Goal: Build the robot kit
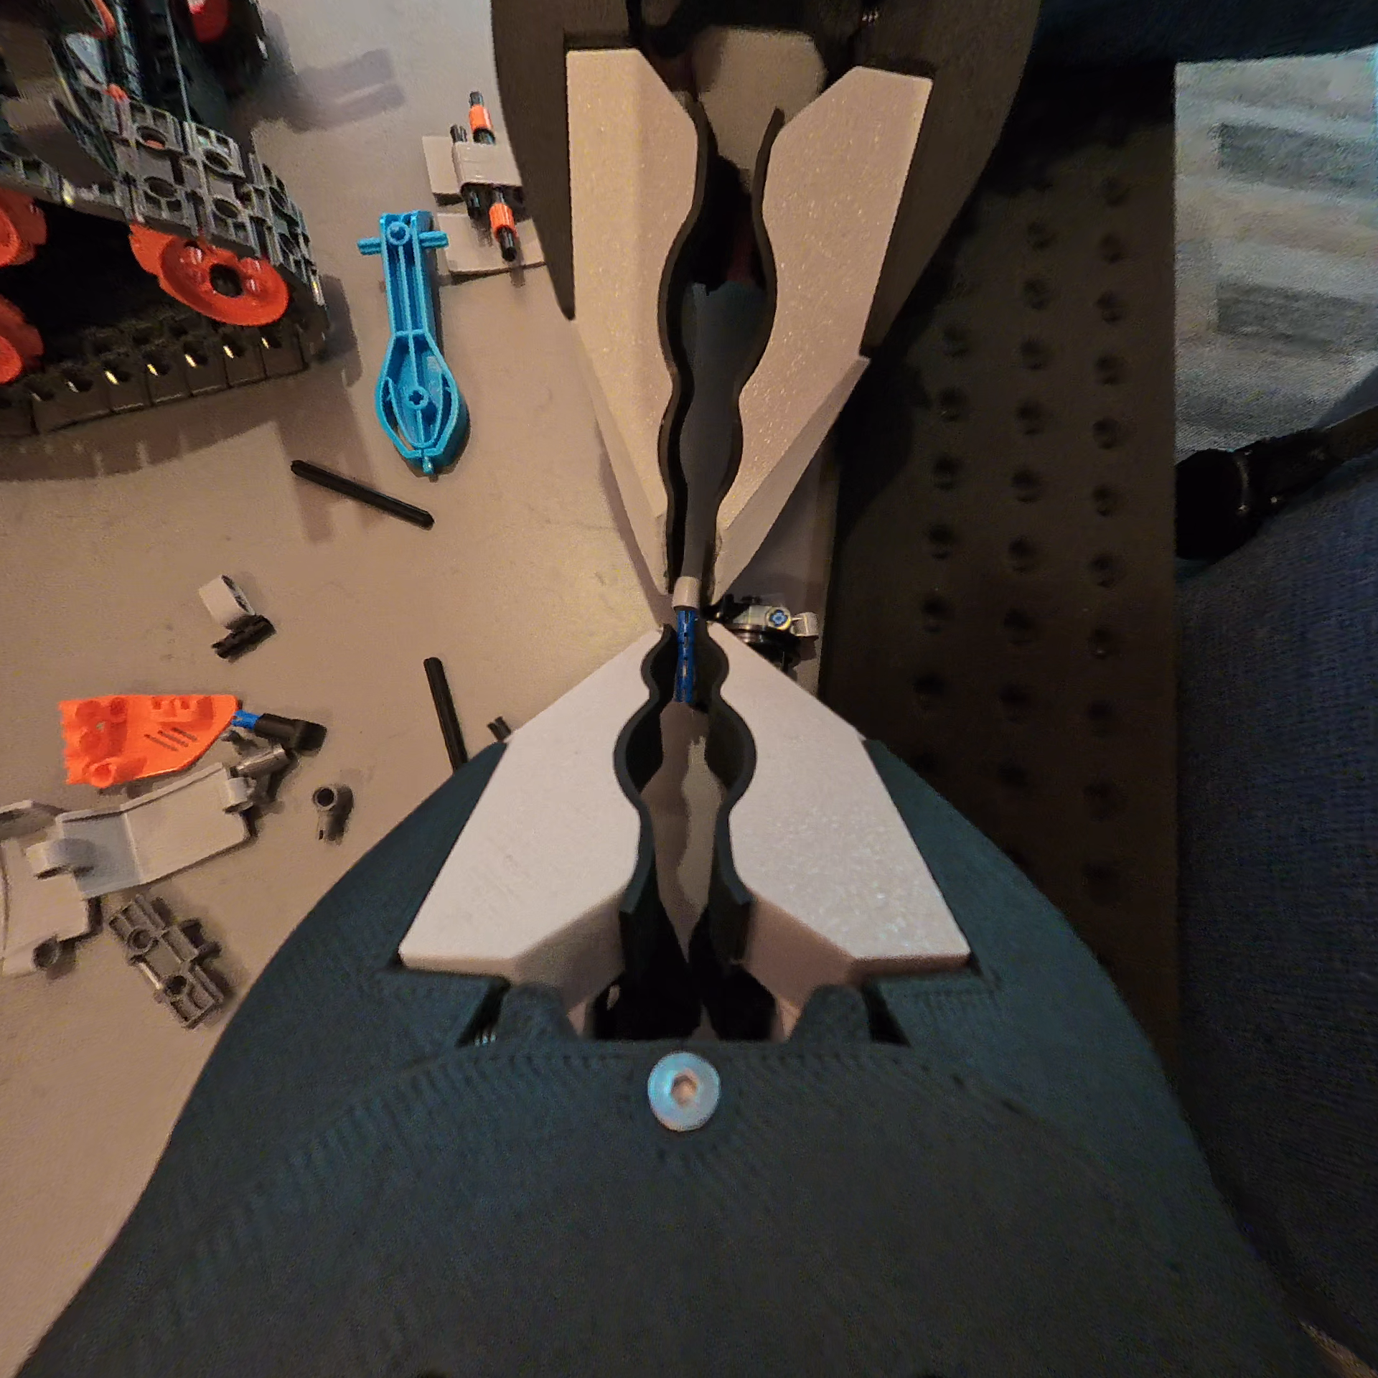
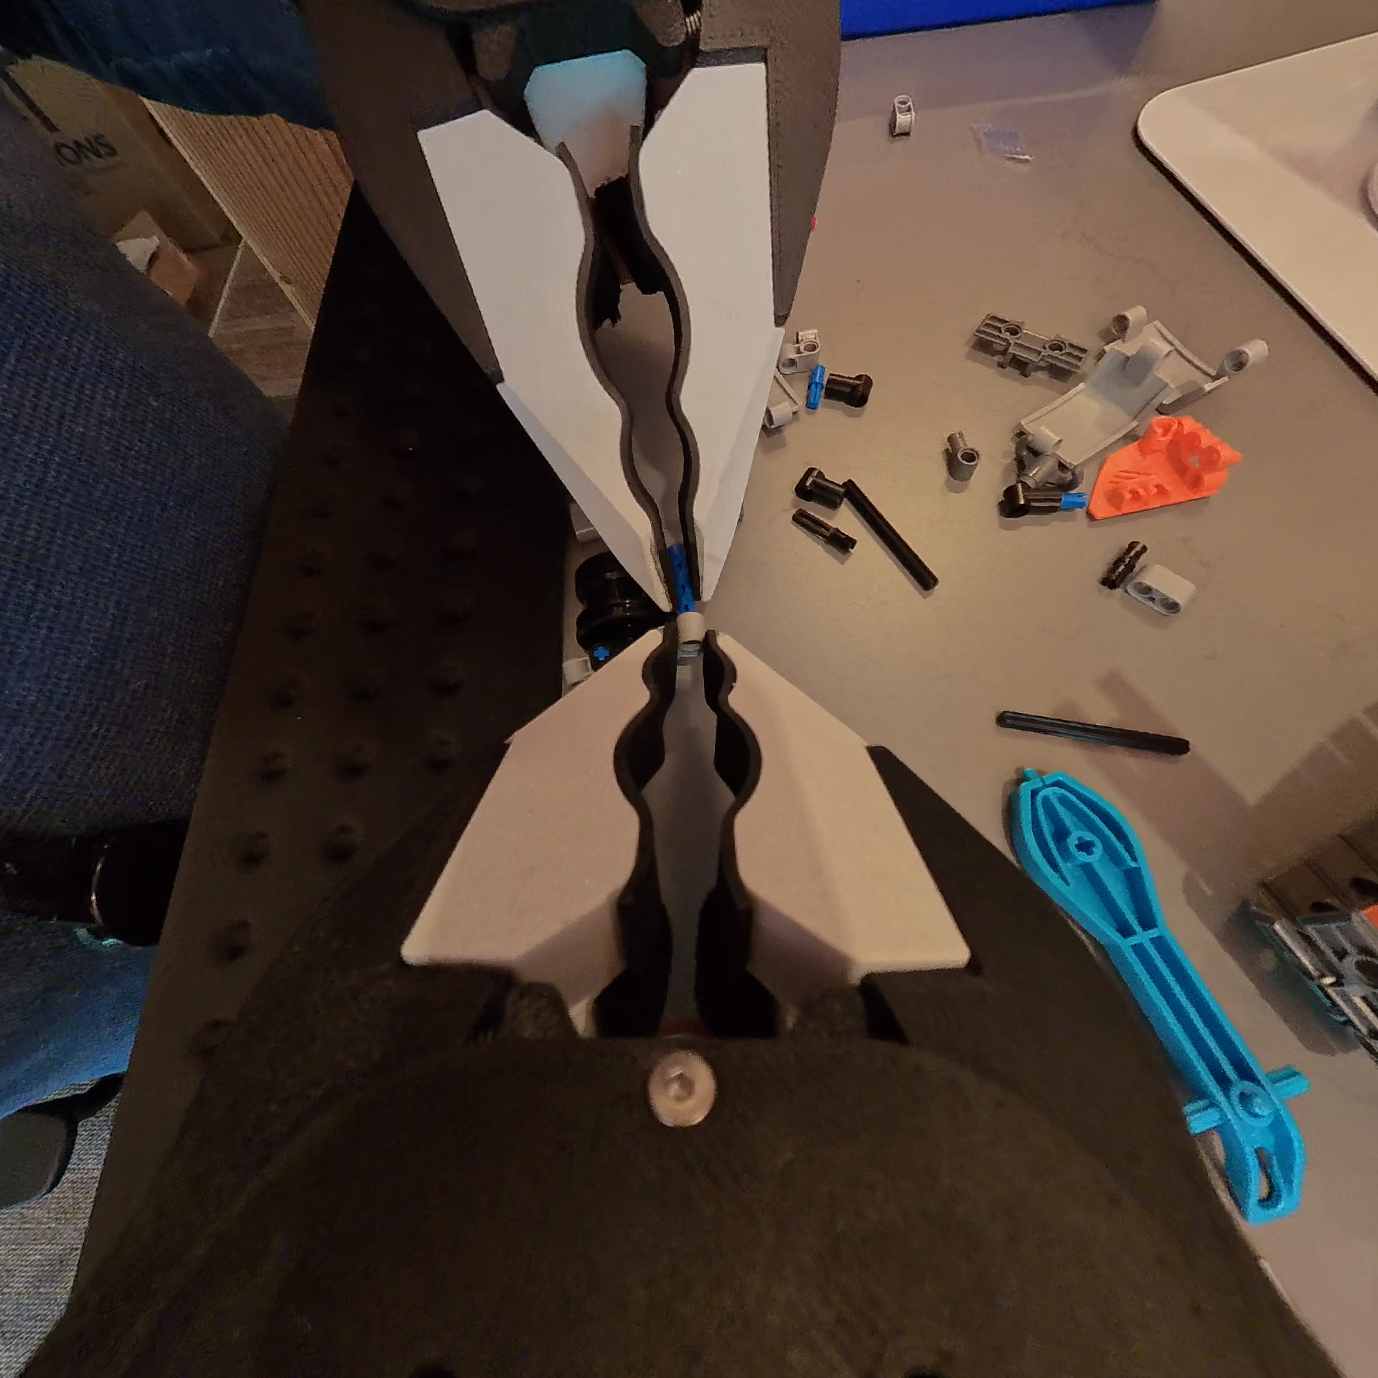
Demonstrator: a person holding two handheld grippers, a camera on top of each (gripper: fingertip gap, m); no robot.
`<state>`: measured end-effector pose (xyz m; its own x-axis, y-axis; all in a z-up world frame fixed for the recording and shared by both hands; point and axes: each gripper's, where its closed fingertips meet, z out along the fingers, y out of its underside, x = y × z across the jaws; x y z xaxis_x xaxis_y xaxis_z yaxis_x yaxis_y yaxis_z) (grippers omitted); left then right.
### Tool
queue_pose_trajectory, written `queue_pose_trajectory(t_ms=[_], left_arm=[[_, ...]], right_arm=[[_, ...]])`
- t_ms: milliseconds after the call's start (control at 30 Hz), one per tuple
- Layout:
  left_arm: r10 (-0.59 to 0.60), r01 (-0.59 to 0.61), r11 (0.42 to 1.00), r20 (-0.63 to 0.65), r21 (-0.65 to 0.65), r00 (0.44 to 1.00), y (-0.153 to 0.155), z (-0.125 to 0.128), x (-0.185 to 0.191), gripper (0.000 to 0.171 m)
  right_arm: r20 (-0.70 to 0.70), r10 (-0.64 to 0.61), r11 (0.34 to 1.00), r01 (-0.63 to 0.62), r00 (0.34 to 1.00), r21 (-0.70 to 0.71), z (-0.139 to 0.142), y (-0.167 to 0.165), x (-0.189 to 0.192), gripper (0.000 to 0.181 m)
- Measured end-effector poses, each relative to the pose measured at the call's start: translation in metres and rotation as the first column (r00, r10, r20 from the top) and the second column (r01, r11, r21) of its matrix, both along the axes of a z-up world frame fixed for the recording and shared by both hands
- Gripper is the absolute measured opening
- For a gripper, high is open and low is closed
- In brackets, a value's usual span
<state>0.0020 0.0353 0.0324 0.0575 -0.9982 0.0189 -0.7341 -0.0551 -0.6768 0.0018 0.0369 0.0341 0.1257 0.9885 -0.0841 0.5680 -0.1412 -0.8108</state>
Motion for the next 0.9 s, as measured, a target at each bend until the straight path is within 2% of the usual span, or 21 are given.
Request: queue_pose_trajectory(t_ms=[100, 400, 600, 900], left_arm=[[0.007, -0.006, 0.999, 0.03, -0.032, 1.0, 0.0, 0.003, 0.001, 0.001], [-0.022, 0.022, 0.999, 0.018, 0.038, 1.0, -0.001, 0.004, 0.002, 0.0], [-0.129, 0.132, 0.986, -0.036, 0.102, 0.991, -0.006, 0.004, 0.001, 0.0], [-0.239, 0.241, 0.962, -0.029, 0.127, 0.971, -0.011, 0.009, 0.005, 0.0]], right_arm=[[-0.006, -0.005, 1.0, 0.005, 1.0, 0.008, 0.001, 0.0, -0.001, 0.004], [-0.004, -0.003, 1.0, 0.003, 1.0, 0.027, 0.0, 0.0, -0.002, 0.004], [0.02, 0.046, 0.996, -0.047, 0.999, 0.079, 0.001, -0.004, -0.003, 0.003], [0.049, 0.122, 0.984, -0.127, 0.991, 0.126, 0.0, -0.009, -0.004, 0.004]])
